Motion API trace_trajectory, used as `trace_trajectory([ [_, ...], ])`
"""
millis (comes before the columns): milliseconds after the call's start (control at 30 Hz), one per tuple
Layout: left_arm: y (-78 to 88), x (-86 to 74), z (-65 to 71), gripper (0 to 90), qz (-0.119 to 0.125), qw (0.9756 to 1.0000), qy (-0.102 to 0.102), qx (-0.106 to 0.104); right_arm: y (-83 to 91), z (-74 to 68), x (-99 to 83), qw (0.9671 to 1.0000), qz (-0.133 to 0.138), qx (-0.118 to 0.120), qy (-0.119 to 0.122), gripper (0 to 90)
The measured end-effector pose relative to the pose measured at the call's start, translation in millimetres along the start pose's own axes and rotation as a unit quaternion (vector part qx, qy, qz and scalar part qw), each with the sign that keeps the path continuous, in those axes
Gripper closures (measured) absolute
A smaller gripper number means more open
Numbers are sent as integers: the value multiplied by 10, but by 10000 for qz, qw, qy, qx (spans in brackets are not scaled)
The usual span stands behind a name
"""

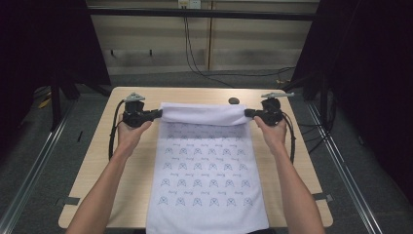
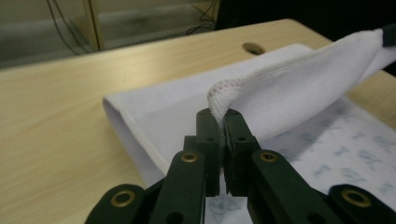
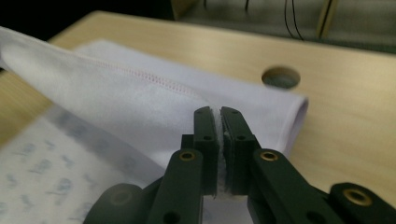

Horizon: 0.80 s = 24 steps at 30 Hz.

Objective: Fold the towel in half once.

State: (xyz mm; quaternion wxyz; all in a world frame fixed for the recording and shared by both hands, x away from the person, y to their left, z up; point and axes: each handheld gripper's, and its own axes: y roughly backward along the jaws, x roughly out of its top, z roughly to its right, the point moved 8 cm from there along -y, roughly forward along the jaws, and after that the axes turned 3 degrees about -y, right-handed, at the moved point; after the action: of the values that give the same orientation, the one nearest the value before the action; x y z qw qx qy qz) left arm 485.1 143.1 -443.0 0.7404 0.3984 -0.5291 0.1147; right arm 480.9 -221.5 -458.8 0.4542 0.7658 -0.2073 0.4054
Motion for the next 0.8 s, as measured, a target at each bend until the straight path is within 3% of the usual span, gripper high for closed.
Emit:
trace_trajectory([
  [133, 370, 239, 222, 865, 267, 9988, -396, -95, 453, -197, 237, 9983, 418, 254, 305, 856],
  [233, 674, 348, 386, 863, 565, 9971, -479, -172, 805, -371, 345, 9953, 702, 456, 482, 855],
  [267, 748, 357, 444, 864, 590, 9967, -509, -227, 904, -433, 352, 9945, 723, 529, 546, 855],
  [333, 860, 345, 544, 863, 421, 9957, -796, -198, 1073, -542, 340, 9929, 748, 559, 734, 855],
  [400, 1001, 358, 666, 862, 485, 9948, -784, -434, 1208, -634, 310, 9916, 767, 502, 915, 856],
  [467, 1121, 384, 759, 863, 571, 9932, -885, -500, 1352, -726, 293, 9898, 849, 473, 1039, 856],
  [567, 1280, 412, 846, 863, 657, 9923, -878, -583, 1544, -861, 274, 9868, 917, 564, 1208, 855],
  [633, 1360, 383, 891, 863, 680, 9918, -887, -614, 1615, -920, 235, 9863, 897, 659, 1221, 855],
  [700, 1415, 271, 952, 862, 625, 9908, -1057, -561, 1702, -983, 144, 9848, 888, 717, 1311, 855],
  [733, 1405, 127, 999, 861, 498, 9917, -992, -643, 1721, -1004, 76, 9845, 818, 745, 1358, 855],
  [800, 1351, -73, 1041, 859, 332, 9921, -1048, -611, 1725, -1025, -100, 9850, 707, 836, 1335, 854],
])
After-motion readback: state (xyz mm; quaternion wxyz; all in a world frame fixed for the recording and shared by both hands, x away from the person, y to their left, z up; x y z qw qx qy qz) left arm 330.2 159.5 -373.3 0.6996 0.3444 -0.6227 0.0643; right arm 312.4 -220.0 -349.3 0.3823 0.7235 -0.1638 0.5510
